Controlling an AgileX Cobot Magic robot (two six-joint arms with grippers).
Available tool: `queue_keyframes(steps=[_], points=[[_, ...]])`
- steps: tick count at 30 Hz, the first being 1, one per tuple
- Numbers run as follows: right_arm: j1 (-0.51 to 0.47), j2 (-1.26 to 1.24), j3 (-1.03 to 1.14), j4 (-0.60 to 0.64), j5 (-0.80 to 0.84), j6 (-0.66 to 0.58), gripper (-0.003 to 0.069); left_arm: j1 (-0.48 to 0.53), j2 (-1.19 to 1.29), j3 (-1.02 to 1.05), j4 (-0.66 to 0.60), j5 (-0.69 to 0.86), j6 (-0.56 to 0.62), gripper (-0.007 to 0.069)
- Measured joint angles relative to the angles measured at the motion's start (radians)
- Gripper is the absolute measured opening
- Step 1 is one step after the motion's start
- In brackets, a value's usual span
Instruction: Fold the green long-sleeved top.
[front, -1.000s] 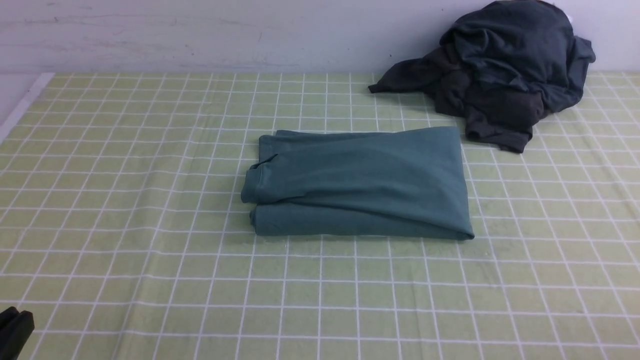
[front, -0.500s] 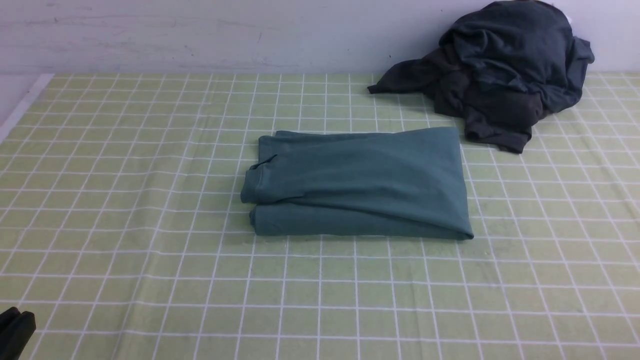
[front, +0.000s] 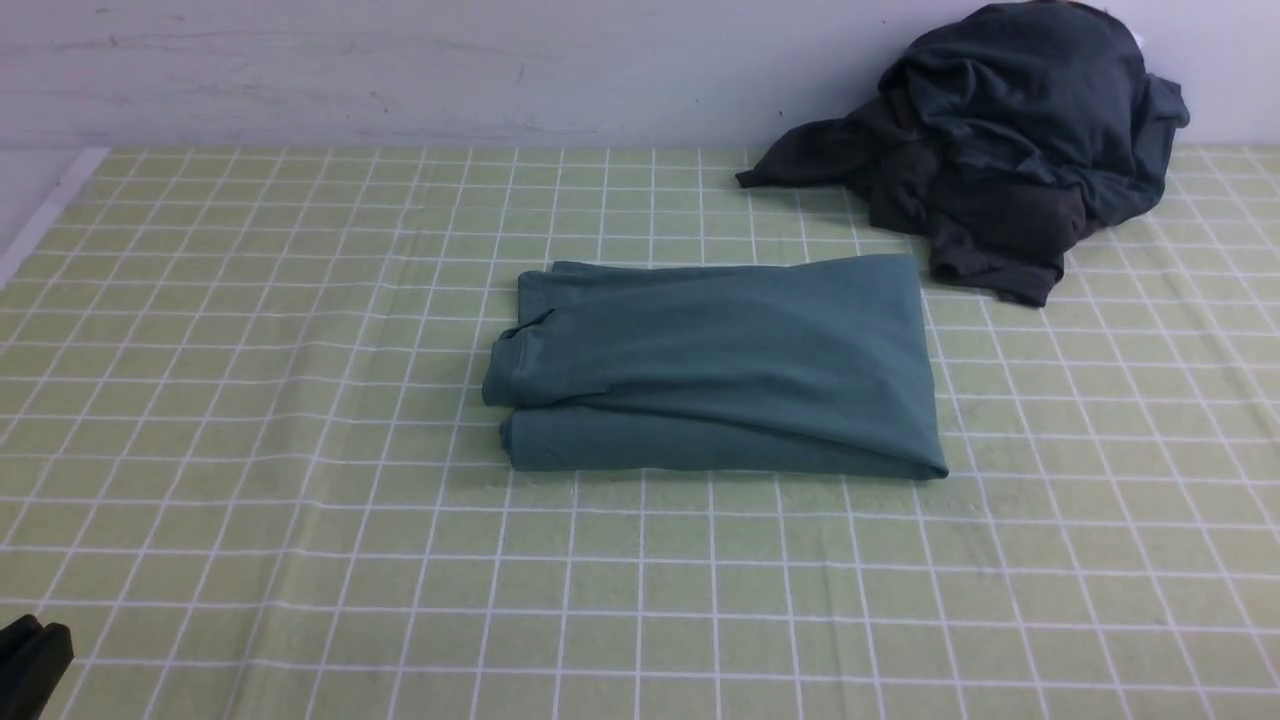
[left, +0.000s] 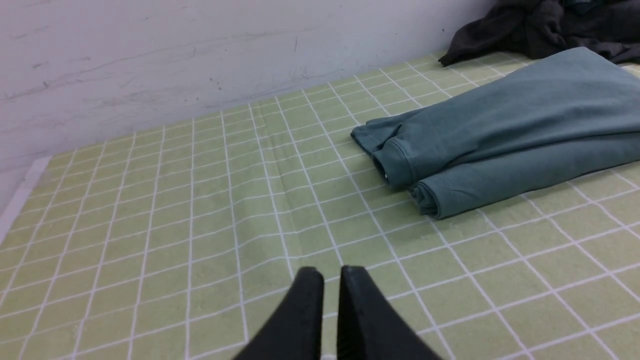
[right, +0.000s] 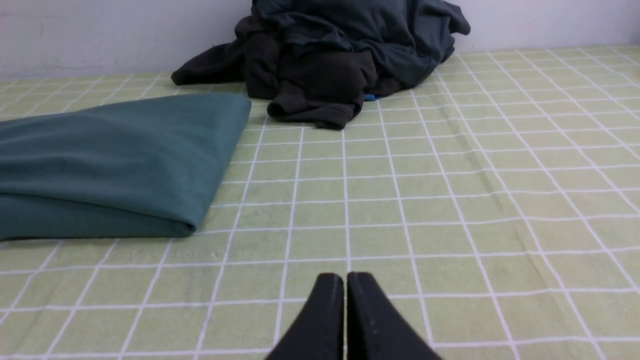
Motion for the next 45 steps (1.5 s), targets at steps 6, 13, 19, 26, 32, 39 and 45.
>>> queue_keyframes(steps=[6,13,19,26,32,39,45], points=[[0.0,0.0,0.0,0.0,0.0,0.0,0.0003,0.175,-0.035,0.114,0.018,-0.027,-0.005,0.0037],[0.0,0.0,0.0,0.0,0.002,0.0,0.0003,0.251,-0.035,0.188,0.01,-0.073,-0.025,0.0037],[0.0,0.0,0.0,0.0,0.002,0.0,0.0003,0.251,-0.035,0.185,-0.012,-0.041,-0.018,0.0037],[0.0,0.0,0.0,0.0,0.002,0.0,0.0003,0.247,-0.035,0.185,-0.019,-0.041,-0.015,0.0037],[0.0,0.0,0.0,0.0,0.002,0.0,0.0003,0.244,-0.035,0.185,-0.019,-0.04,-0.015,0.0037],[0.0,0.0,0.0,0.0,0.002,0.0,0.0003,0.244,-0.035,0.185,-0.019,-0.04,-0.015,0.0037],[0.0,0.0,0.0,0.0,0.002,0.0,0.0003,0.243,-0.035,0.185,-0.019,-0.04,-0.015,0.0037]])
